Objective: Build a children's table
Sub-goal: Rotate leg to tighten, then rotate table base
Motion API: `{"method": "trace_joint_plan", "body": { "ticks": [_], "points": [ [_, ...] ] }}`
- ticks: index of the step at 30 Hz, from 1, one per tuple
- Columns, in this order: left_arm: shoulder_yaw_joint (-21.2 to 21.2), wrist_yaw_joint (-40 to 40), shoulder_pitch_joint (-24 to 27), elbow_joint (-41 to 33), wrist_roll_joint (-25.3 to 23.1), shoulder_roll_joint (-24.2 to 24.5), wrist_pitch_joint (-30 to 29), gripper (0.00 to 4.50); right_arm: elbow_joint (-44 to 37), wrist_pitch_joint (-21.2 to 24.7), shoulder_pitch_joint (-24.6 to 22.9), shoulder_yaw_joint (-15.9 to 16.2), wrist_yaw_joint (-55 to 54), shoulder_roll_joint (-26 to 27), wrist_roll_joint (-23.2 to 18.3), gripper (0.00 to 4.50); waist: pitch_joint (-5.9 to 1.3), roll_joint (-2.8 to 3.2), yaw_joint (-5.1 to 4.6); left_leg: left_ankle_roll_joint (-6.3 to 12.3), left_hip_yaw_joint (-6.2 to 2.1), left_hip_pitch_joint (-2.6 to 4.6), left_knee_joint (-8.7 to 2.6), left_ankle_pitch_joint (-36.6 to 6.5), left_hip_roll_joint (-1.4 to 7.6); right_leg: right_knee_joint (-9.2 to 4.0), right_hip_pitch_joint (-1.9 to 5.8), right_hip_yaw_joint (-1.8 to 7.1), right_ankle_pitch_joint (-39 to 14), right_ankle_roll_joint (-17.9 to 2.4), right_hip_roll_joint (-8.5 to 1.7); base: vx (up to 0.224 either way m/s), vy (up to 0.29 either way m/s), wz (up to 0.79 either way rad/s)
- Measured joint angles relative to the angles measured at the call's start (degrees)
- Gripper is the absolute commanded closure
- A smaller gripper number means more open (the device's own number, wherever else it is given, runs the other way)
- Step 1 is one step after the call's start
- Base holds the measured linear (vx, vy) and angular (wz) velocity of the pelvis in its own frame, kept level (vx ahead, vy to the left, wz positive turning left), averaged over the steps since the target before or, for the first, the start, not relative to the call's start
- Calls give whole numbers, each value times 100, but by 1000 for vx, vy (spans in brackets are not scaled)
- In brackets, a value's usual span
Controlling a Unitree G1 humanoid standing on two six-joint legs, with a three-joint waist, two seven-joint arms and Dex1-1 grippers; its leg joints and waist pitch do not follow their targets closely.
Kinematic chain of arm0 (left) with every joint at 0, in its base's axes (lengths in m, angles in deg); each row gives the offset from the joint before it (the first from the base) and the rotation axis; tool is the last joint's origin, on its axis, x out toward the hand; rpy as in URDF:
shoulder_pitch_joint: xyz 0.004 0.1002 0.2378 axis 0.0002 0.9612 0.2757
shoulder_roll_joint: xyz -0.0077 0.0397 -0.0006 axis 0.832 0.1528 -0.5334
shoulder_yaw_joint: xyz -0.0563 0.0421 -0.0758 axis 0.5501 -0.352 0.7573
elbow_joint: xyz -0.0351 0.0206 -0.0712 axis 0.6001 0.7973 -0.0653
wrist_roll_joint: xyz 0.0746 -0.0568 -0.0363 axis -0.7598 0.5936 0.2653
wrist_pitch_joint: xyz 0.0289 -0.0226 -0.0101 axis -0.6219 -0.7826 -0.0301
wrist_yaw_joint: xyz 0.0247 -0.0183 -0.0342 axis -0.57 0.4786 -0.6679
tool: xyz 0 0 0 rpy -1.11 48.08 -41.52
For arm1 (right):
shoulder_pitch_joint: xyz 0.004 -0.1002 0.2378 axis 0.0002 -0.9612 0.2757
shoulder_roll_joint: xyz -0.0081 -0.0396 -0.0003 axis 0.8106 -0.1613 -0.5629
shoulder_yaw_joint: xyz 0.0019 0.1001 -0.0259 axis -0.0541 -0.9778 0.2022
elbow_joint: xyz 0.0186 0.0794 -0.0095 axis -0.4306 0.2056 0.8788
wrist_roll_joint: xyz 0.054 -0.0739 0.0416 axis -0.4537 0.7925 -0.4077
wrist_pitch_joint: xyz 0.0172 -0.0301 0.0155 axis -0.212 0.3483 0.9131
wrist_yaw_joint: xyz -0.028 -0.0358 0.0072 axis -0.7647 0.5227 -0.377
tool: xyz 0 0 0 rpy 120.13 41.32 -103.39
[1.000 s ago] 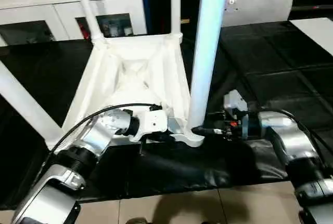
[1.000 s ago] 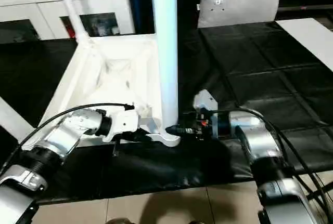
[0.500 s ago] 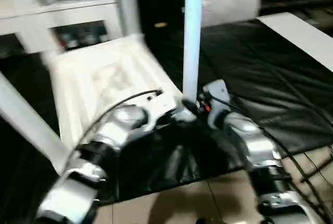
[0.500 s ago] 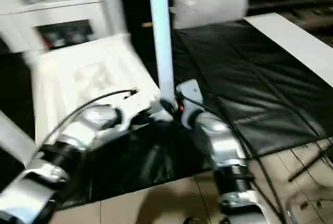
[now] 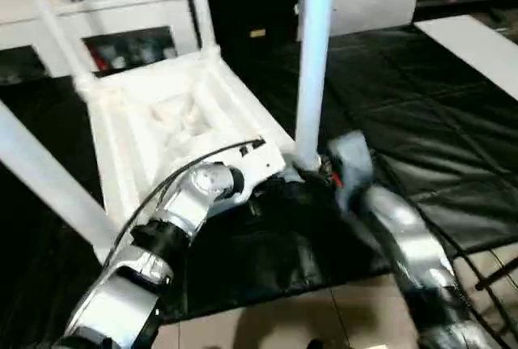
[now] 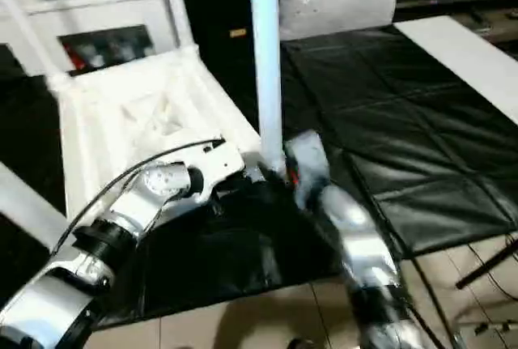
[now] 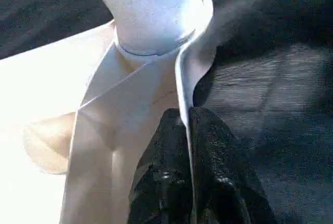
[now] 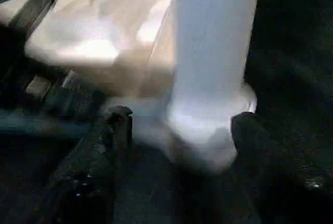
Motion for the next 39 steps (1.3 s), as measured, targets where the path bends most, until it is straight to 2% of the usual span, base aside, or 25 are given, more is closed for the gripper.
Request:
{"method": "trace_joint_plan", "body": {
  "ticks": [3, 5, 10, 11, 14, 19, 23, 26, 28, 35, 37, 38, 39],
  "points": [
    [35, -11, 50, -31, 53, -11, 52, 450, -207, -60, -216, 0, 223, -135, -161, 73, 2, -2, 4, -1, 4, -10, 1, 0, -1, 0, -10, 6, 0, 1, 0, 0, 0, 0],
    [56, -12, 125, -138, 69, -21, 52, 404, -442, -68, -225, -17, 333, -203, -248, 57, 2, -2, 17, 1, 5, -16, -1, -2, 0, 1, -18, 9, 0, 1, 0, 0, 0, 0],
    [97, -106, 373, -502, 181, -111, 239, 376, -1109, -58, -436, -37, 558, -239, -524, 22, -1, 0, 149, 3, 7, -83, 2, -1, 0, 33, -98, 22, -4, -1, -1, 0, 0, 0],
    [130, -132, 445, -595, 218, -129, 261, 355, -1205, -38, -470, -28, 570, -256, -576, 6, -1, 0, 175, 3, 10, -84, 4, -2, 0, 41, -101, 26, -5, -3, -1, 0, 0, 0],
    [339, -244, 703, -947, 463, -197, 273, 342, -1551, 165, -466, -68, 571, -195, -851, 0, -2, 1, 235, 2, 18, -73, 5, 0, 1, 57, -104, 32, -10, -11, -1, 0, 0, 0],
    [716, -348, 1396, -2004, 956, -262, 217, 298, -2086, 415, -399, -78, 775, -9, -1465, 0, -2, 1, 237, -7, 28, -46, 9, 5, 2, 72, -94, 43, -12, -16, -1, 0, 0, 0],
    [759, -339, 1970, -2754, 1199, -258, 24, 265, -2174, 473, -287, -59, 633, 181, -1559, 0, -1, 1, 229, -8, 32, -34, 9, 5, 1, 72, -87, 53, -12, -16, 0, 0, 0, 0],
    [740, -349, 2511, -3349, 1299, -247, -25, 241, -2088, 593, 72, -69, 298, 448, -1559, 0, 0, -3, 194, -8, 39, -31, 8, 5, 0, 73, -89, 63, -12, -16, 1, 0, 0, 0],
    [698, -401, 2854, -3614, 1300, -259, 27, 221, -2079, 645, 265, -44, 169, 555, -1561, 0, 0, -40, 204, -8, 40, -30, 2, 5, 1, 73, -91, 64, -13, -15, 4, 0, 0, 0],
    [927, -746, 3699, -4271, 1327, -175, 58, 172, -1671, 762, 349, 132, -156, 711, -1451, 0, -24, -163, 231, -9, 55, -20, 0, 4, -1, 73, -91, 89, -16, -13, 6, 0, 0, 0],
    [1026, -786, 3966, -4508, 1375, -86, 32, 156, -1456, 764, 439, 120, -315, 735, -1345, 0, -21, -226, 224, -13, 63, -10, -2, 1, -2, 83, -91, 101, -16, -13, 6, 0, 0, 0],
    [1099, -817, 4224, -4725, 1414, -26, 32, 144, -1250, 763, 542, 88, -464, 777, -1265, 0, -25, -258, 192, -31, 68, 2, -4, -9, -1, 90, -91, 106, -17, -15, 7, 0, 0, 0],
    [1140, -842, 4438, -4829, 1421, 23, 23, 135, -1106, 754, 568, -9, -604, 756, -1213, 0, -21, -305, 201, -43, 70, 12, -5, -16, -1, 92, -83, 107, -19, -15, 7, 0, 0, 0]
  ]
}}
